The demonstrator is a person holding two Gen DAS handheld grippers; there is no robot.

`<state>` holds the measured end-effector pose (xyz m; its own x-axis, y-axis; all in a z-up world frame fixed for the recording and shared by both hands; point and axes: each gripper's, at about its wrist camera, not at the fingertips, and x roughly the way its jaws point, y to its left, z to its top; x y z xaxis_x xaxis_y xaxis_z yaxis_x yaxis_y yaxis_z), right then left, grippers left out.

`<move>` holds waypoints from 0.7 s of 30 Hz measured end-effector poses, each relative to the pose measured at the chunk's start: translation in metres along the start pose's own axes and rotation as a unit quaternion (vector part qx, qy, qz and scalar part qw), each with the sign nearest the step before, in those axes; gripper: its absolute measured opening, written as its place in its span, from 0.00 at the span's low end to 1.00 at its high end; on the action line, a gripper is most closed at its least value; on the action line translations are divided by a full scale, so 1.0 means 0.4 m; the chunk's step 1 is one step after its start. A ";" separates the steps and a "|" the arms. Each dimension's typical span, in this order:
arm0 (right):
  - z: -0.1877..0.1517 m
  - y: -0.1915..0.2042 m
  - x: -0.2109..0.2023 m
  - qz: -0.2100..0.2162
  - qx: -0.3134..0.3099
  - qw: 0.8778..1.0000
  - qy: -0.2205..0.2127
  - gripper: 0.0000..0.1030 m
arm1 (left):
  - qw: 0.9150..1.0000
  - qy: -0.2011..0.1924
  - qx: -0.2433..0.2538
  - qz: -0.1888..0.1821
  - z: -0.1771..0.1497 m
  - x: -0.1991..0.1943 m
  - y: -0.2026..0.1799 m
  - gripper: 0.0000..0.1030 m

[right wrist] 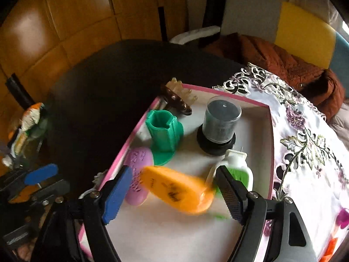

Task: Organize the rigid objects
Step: 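Carry the yellow whistle into the tray and open the right gripper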

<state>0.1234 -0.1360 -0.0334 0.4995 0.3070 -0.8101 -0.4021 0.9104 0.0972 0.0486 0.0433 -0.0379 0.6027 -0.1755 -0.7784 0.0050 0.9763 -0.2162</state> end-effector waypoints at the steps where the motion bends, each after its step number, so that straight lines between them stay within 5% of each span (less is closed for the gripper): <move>1: -0.002 0.001 0.002 -0.011 -0.005 1.000 -0.002 0.85 | 1.000 -0.001 0.000 0.000 0.000 0.000 0.000 0.44; 21: -0.058 -0.031 -0.071 -0.004 0.029 0.999 -0.030 0.89 | 1.000 -0.010 0.024 0.004 -0.008 -0.022 -0.036 0.44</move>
<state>0.0964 -0.1625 -0.0250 0.5486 0.3144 -0.7747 -0.3534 0.9270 0.1260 0.0407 0.0304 -0.0297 0.6192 -0.1651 -0.7677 0.0380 0.9828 -0.1808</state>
